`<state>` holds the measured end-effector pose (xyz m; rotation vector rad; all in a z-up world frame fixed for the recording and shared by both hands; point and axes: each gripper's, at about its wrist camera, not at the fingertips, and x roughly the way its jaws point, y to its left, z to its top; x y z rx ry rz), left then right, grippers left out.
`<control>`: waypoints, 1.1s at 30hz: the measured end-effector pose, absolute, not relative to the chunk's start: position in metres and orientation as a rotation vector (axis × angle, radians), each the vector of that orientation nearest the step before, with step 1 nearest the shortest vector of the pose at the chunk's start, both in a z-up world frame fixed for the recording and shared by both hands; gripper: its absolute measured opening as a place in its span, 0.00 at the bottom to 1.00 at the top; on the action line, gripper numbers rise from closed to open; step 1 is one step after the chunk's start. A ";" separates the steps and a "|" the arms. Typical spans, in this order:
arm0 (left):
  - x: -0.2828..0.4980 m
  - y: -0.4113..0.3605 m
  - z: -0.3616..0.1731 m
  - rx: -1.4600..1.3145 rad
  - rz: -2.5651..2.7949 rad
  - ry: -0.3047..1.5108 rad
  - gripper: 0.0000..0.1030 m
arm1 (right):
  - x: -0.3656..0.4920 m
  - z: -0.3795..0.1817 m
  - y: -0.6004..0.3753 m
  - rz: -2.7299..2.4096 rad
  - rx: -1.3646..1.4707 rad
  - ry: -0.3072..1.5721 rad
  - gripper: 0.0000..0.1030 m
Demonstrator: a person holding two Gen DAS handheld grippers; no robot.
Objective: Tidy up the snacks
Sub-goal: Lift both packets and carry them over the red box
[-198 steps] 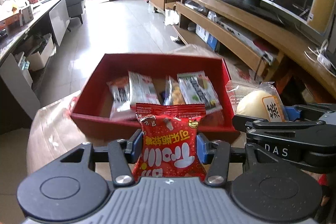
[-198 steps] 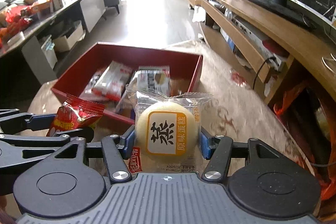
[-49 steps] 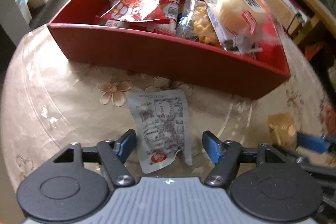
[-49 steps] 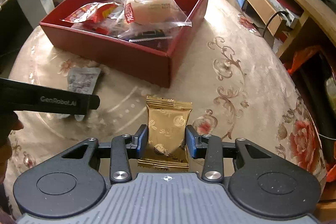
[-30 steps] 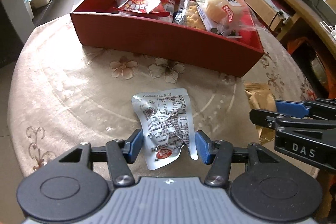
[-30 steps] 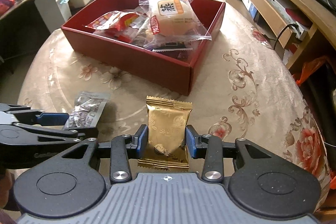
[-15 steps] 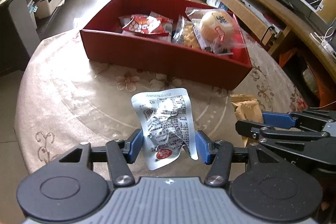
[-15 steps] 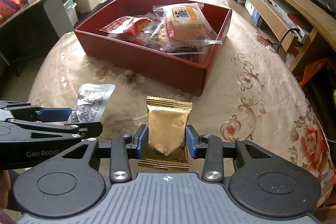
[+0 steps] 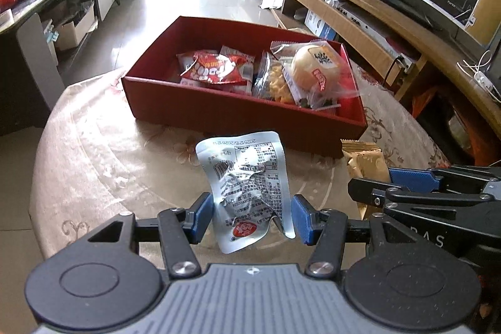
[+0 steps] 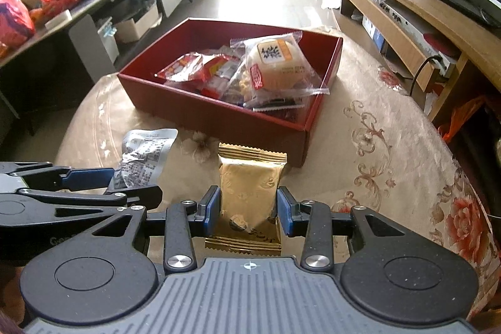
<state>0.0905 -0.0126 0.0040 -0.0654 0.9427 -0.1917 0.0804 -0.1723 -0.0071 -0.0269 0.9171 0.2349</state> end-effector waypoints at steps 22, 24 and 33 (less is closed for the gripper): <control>0.118 -0.017 0.028 -0.078 -0.176 0.863 0.53 | 0.102 0.018 -0.180 0.217 0.036 0.819 0.45; 0.127 -0.019 0.032 -0.076 -0.170 0.850 0.52 | 0.109 0.022 -0.181 0.212 0.048 0.802 0.45; 0.177 -0.020 0.042 -0.087 -0.130 0.816 0.52 | 0.155 0.031 -0.183 0.194 0.090 0.763 0.45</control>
